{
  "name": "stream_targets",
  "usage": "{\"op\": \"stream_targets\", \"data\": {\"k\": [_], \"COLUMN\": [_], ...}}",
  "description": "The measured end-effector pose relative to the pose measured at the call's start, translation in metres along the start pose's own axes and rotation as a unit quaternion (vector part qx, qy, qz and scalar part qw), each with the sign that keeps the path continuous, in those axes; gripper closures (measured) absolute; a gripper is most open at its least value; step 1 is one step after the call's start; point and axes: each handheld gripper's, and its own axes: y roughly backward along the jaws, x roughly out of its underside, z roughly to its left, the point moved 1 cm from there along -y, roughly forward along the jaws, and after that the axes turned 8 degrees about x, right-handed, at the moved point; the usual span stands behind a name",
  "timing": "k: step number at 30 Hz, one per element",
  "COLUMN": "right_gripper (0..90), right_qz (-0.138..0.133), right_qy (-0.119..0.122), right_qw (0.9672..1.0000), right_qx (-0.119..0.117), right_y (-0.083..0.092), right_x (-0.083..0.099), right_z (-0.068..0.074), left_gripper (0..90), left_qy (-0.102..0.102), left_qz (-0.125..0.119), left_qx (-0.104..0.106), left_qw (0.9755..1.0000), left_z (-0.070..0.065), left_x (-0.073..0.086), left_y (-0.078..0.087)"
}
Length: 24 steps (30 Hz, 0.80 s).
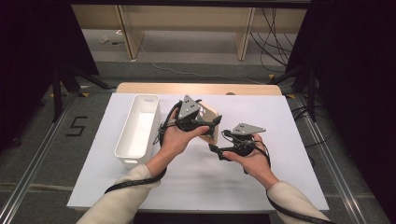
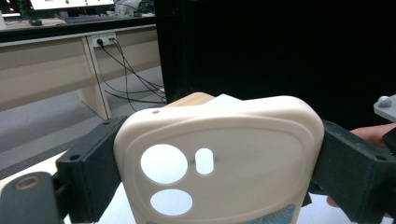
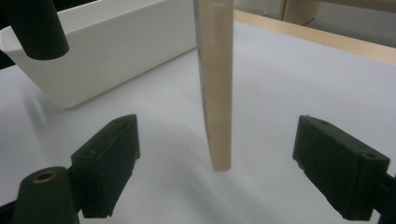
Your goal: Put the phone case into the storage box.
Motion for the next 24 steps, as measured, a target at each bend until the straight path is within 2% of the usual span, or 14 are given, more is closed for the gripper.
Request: {"op": "stream_targets", "data": {"k": [24], "right_gripper": [15.2], "right_qz": [-0.024], "right_qy": [0.006], "right_qw": [0.9997], "right_qx": [0.006], "right_y": [0.021], "right_x": [0.003], "right_z": [-0.008], "left_gripper": [9.8], "left_qy": [-0.008], "left_qz": [-0.005], "left_qx": [-0.023], "left_qw": [0.9997], "left_z": [0.012], "left_x": [-0.014], "left_y": [0.021]}}
